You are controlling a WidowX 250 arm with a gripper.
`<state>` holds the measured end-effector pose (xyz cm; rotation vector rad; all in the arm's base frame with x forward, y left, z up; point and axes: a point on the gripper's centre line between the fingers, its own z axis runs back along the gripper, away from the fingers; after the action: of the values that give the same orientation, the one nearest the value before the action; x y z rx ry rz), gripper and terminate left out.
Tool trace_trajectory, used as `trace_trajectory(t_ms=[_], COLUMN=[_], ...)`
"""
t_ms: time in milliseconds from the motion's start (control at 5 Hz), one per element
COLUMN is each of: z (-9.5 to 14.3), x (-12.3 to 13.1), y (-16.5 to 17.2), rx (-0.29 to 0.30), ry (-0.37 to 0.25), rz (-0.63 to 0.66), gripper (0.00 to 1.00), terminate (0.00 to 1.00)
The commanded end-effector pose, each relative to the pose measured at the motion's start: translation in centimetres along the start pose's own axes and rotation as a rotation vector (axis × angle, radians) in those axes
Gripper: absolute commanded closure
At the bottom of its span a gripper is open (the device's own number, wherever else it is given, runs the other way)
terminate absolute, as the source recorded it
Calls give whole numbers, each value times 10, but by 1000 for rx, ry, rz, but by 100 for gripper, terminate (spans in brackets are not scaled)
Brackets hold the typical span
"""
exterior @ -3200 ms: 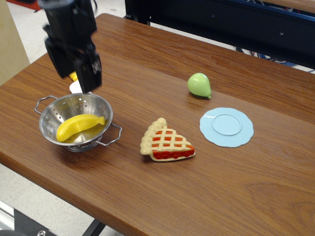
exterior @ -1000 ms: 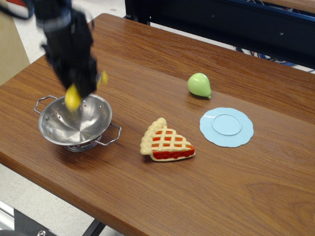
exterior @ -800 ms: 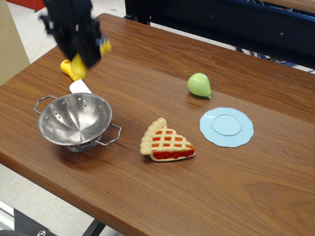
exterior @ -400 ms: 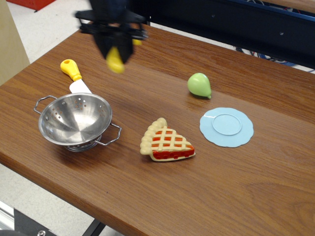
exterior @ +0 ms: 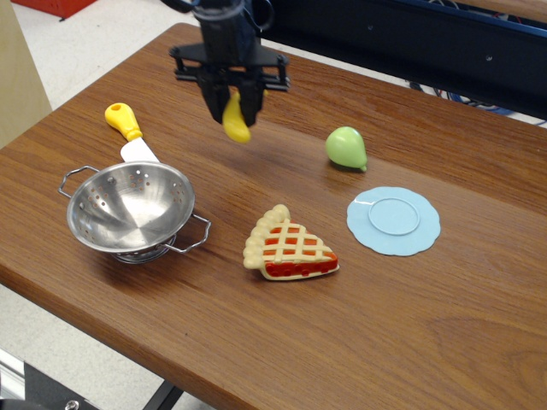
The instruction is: Take banana out of colander
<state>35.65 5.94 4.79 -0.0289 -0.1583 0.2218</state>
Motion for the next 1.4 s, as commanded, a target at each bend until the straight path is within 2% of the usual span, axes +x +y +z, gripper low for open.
trace_trajectory(t_ms=[0,200,400,600,1000,1200], z=[-5,-18,-18,-2,47,47], x=[-9,-12,-17,-19,-6,-6], y=[-6,-7,-3,7,24,24], rx=[50,141,150,155,25,25], ry=[-70,-48,-62,-43,-109,-109], rz=[-21,36,42,65,116,116], gripper=[100,0,0,0,0,0], terminate=[0,0,0,0,0,0])
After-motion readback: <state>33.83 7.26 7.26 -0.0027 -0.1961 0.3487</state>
